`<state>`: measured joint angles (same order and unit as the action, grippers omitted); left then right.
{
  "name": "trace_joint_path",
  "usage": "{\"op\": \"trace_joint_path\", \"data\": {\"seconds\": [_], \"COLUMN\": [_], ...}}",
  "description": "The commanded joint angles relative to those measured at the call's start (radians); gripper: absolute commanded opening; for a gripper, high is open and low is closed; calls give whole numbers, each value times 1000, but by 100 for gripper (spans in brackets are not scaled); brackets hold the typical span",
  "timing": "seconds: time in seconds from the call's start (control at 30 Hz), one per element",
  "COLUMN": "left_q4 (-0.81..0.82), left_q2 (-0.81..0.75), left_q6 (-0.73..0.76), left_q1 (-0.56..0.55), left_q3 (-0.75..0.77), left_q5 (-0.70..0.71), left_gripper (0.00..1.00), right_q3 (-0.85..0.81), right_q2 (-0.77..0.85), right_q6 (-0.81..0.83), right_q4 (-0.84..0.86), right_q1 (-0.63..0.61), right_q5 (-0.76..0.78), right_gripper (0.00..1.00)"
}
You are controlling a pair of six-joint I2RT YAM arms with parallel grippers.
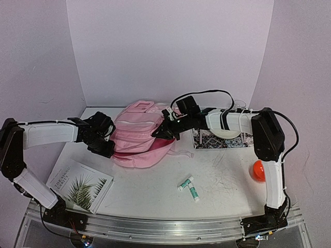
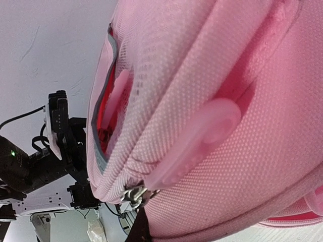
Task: Pack the student bag
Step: Grab the largest pocket of the student bag.
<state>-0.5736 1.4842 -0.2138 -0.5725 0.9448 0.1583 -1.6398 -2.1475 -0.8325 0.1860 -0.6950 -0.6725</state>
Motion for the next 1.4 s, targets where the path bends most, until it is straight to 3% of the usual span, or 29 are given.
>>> {"op": "trace_joint_path", "data": {"seconds": [0.0, 0.2, 0.43, 0.7, 0.83, 1.17, 1.37], "left_q4": [38, 50, 146, 266, 321, 358, 281], "left_q2": [-29, 19, 83, 128, 165, 173, 73], "left_q6": [6, 32, 54, 63, 63, 91, 54], "left_q1": [-9, -9, -14, -20, -20, -20, -10], "left_q3": [-24, -6, 4, -7, 3, -16, -23], "left_q5": [-19, 60, 22, 107, 138, 224, 331], "left_gripper": [45, 40, 41, 42, 34, 1, 0], "right_q3": [-41, -44, -23, -17, -8, 18, 25], "right_q2": [83, 83, 93, 92, 94, 101, 104], "right_q6": [27, 30, 33, 33, 27, 32, 41], "right_q4": [99, 99, 101, 109, 122, 141, 141], "right_q1": [49, 58, 61, 61, 61, 62, 79], "right_q5": [-28, -40, -39, -44, -50, -69, -75], "right_gripper": [0, 0, 0, 0, 0, 0, 0]}}
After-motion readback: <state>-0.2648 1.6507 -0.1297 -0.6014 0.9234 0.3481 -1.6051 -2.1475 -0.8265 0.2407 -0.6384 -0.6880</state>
